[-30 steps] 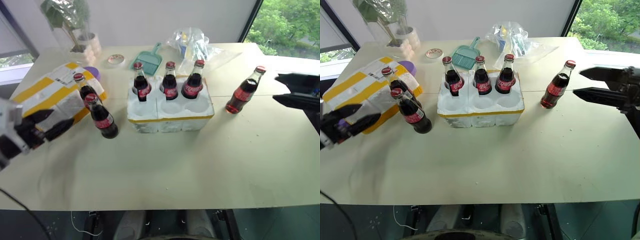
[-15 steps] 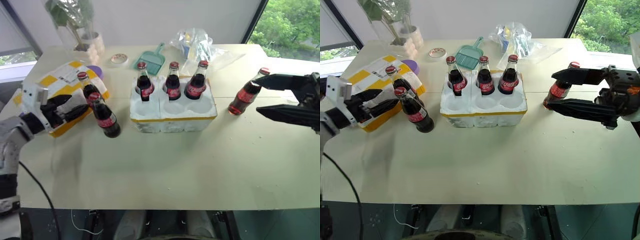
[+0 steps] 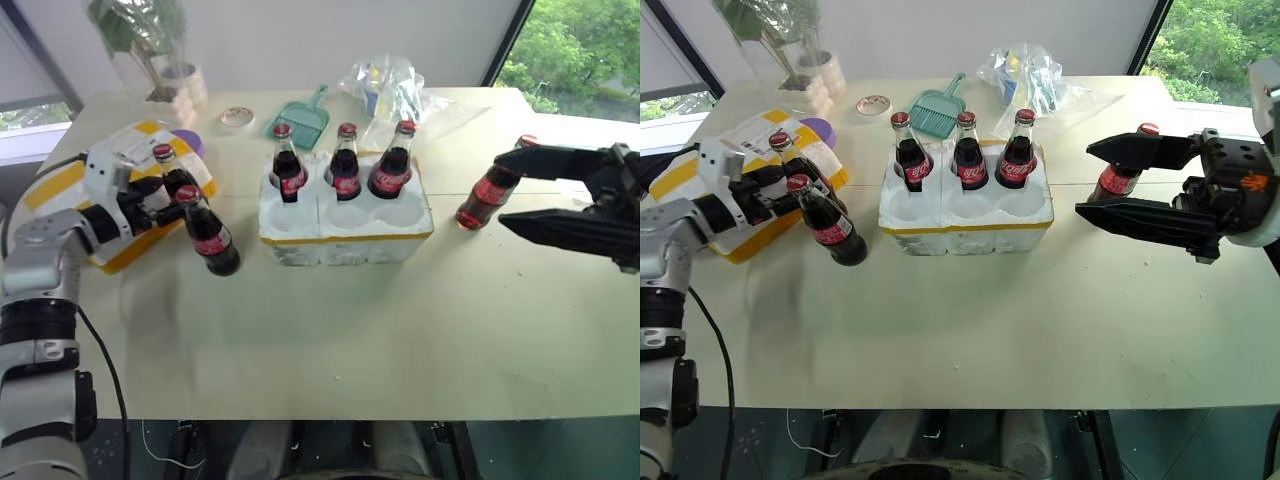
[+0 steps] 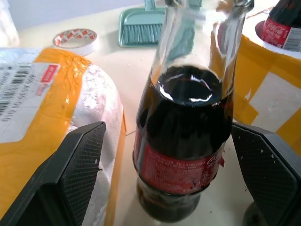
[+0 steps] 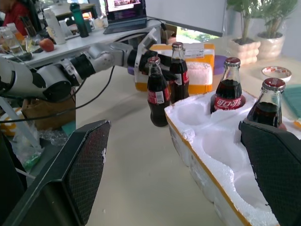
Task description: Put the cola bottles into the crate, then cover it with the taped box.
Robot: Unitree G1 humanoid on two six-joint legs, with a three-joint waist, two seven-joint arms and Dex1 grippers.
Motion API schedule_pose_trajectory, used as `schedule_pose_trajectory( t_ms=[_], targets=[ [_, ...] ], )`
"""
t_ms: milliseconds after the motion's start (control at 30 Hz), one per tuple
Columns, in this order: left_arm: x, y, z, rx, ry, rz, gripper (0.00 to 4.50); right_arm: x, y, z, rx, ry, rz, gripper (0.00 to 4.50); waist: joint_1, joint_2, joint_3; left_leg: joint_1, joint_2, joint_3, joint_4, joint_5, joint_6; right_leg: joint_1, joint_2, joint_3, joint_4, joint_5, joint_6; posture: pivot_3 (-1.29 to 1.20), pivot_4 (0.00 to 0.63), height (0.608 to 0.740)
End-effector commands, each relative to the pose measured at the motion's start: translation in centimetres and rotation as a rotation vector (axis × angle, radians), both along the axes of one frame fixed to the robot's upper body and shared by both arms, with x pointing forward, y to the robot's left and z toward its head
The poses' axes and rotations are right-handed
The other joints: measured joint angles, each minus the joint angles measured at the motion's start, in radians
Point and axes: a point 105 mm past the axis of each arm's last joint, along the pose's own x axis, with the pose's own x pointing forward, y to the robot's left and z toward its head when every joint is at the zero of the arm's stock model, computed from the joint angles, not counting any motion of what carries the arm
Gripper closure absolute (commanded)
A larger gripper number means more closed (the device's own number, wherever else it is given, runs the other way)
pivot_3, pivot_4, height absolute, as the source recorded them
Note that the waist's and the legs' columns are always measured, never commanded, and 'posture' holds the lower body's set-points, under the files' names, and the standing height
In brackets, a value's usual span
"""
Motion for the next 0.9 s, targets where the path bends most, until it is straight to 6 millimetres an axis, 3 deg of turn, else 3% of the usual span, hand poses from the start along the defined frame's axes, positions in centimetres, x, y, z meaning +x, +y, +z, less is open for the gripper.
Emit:
schedule_pose_trajectory(
  t_ms=[33, 233, 333, 400, 500, 733, 900],
  targets=[
    [0.4, -0.3, 0.0, 0.012, -0.005, -0.011, 0.13, -0.5, 0.3, 1.0, 0.022, -0.051, 0.014, 0.00, -0.001, 0.000, 0.000, 0.000, 0.000, 0.000, 0.000, 0.000, 0.000, 0.000, 0.000, 0.000, 0.000, 0.000, 0.000, 0.00, 0.150, 0.738],
    [0.9, 0.1, -0.8, -0.023, 0.026, 0.007, 0.13, -0.4, 0.4, 1.4, 0.036, -0.058, 0.013, 0.00, -0.002, -0.001, 0.001, 0.000, 0.000, 0.000, 0.000, 0.000, 0.000, 0.000, 0.000, 0.000, 0.001, 0.000, 0.000, 0.00, 0.150, 0.738],
    [0.9, 0.3, -0.8, -0.025, 0.029, 0.007, 0.95, -0.4, 0.3, 1.6, 0.046, -0.059, 0.007, 0.00, -0.002, -0.001, 0.000, 0.000, 0.000, 0.000, 0.000, 0.000, 0.000, 0.000, 0.000, 0.000, 0.001, 0.000, 0.000, 0.00, 0.150, 0.738],
    [1.0, 0.4, -0.7, -0.024, 0.028, 0.008, 1.74, -0.3, 0.3, 1.4, 0.037, -0.057, 0.000, 0.00, -0.002, -0.002, 0.000, 0.000, 0.000, 0.000, 0.001, 0.000, 0.000, 0.000, 0.000, 0.000, 0.001, 0.000, 0.000, 0.00, 0.150, 0.738],
    [1.0, 0.5, -0.2, -0.022, 0.019, 0.008, 1.74, -0.2, 0.3, 1.1, 0.033, -0.051, -0.003, 0.00, -0.002, -0.002, 0.000, 0.000, 0.000, 0.000, 0.001, 0.000, 0.000, 0.000, 0.000, 0.000, 0.001, 0.000, 0.000, 0.00, 0.150, 0.738],
    [-0.1, 1.2, 3.6, -0.013, -0.040, -0.033, 1.74, 0.0, 0.2, 0.5, 0.012, -0.043, -0.004, 0.00, -0.005, -0.005, 0.002, -0.001, 0.000, 0.000, 0.001, 0.000, 0.000, -0.001, 0.000, 0.000, 0.001, 0.000, 0.000, 0.00, 0.150, 0.738],
    [-3.5, 1.9, 8.5, 0.024, -0.060, -0.139, 1.74, 0.5, 0.2, -0.2, 0.002, -0.037, -0.006, 0.00, -0.006, -0.009, 0.004, -0.007, 0.000, 0.000, 0.002, 0.000, 0.000, -0.007, 0.000, 0.000, 0.002, 0.000, 0.000, 0.00, 0.150, 0.738]
  ],
)
